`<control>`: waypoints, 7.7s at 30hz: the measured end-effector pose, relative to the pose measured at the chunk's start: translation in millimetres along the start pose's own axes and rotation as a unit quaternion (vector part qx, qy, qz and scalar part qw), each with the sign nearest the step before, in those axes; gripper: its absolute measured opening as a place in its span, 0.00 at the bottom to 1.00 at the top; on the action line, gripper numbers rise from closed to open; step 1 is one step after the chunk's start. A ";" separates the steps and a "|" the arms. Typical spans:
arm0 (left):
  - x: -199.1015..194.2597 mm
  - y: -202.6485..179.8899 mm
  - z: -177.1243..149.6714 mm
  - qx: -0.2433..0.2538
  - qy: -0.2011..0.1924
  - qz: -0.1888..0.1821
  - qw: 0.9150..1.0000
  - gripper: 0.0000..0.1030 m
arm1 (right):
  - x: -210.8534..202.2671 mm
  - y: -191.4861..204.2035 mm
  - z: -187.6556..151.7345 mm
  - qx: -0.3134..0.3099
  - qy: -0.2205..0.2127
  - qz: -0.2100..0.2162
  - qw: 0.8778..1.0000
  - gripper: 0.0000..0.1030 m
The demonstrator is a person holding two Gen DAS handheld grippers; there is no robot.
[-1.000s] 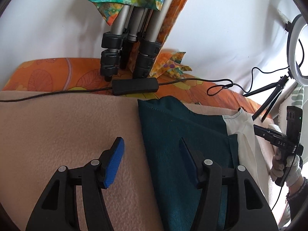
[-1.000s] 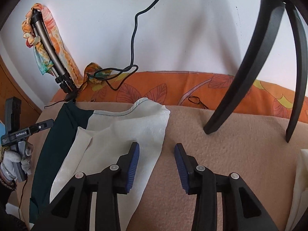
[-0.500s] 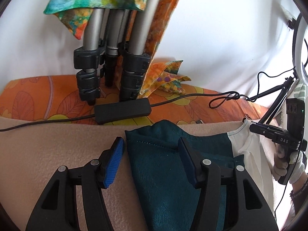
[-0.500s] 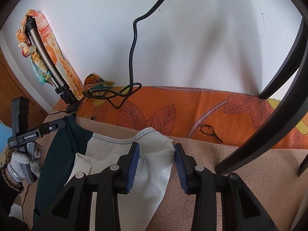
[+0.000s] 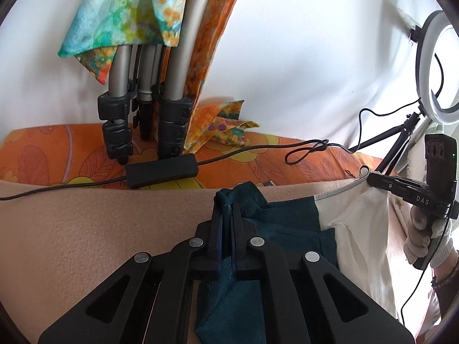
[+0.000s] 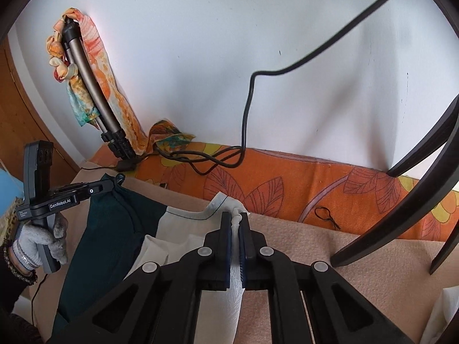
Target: Fold small clothes
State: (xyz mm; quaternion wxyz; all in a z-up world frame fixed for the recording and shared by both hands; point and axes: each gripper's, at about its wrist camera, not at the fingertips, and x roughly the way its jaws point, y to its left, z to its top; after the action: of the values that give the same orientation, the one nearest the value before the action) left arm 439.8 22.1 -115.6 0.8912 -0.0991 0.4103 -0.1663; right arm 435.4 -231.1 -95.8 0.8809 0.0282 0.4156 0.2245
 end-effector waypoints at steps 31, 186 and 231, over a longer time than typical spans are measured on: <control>-195.8 -110.0 -158.8 0.077 -0.020 -0.036 0.996 0.02 | -194.9 151.0 -172.5 -0.054 -0.030 0.037 0.997 0.02; -189.6 -26.7 -268.3 -0.255 0.114 -0.170 0.945 0.56 | -137.5 25.3 -242.9 0.251 0.034 0.141 0.957 0.63; -166.3 -130.4 -242.4 0.051 0.059 -0.006 0.997 0.06 | -102.5 127.1 -210.7 0.040 0.041 0.000 0.998 0.03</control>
State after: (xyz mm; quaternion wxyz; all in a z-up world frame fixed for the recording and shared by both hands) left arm 125.4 -45.5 -114.7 0.8682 -0.0459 0.4527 -0.1980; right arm 174.4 -188.9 -129.5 0.8614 0.0541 0.4599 0.2088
